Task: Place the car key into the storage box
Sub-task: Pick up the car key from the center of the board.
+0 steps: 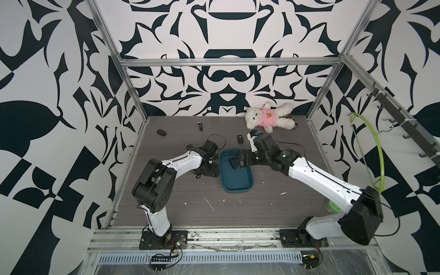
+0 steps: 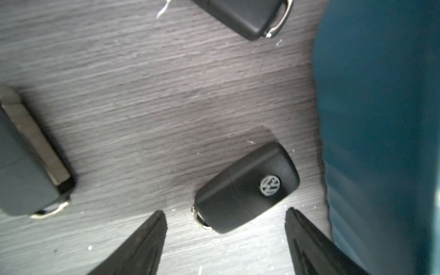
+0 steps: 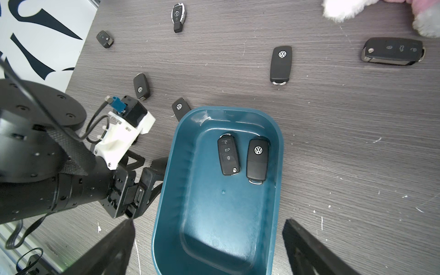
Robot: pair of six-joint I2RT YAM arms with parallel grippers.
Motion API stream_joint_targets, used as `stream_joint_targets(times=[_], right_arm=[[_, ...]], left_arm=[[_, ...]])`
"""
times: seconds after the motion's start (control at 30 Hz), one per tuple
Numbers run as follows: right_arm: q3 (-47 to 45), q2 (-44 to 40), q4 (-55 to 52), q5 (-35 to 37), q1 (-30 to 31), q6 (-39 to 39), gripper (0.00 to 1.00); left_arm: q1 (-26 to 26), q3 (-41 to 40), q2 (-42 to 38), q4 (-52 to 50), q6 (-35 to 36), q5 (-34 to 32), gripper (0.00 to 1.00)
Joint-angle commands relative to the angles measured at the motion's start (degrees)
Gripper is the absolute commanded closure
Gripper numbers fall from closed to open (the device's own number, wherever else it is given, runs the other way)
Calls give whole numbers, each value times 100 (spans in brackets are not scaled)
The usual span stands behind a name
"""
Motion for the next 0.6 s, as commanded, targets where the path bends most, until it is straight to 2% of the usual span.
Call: stream_joint_targets(times=[0.0, 0.4, 0.57], right_arm=[[80, -1, 68, 10, 24, 63, 0], [67, -63, 14, 40, 24, 54, 0], [18, -70, 27, 49, 24, 80, 0]], left_arm=[[-14, -101, -183, -54, 86, 114, 12], [-26, 92, 212, -45, 309, -47, 14], [-46, 120, 314, -27, 323, -323, 14]])
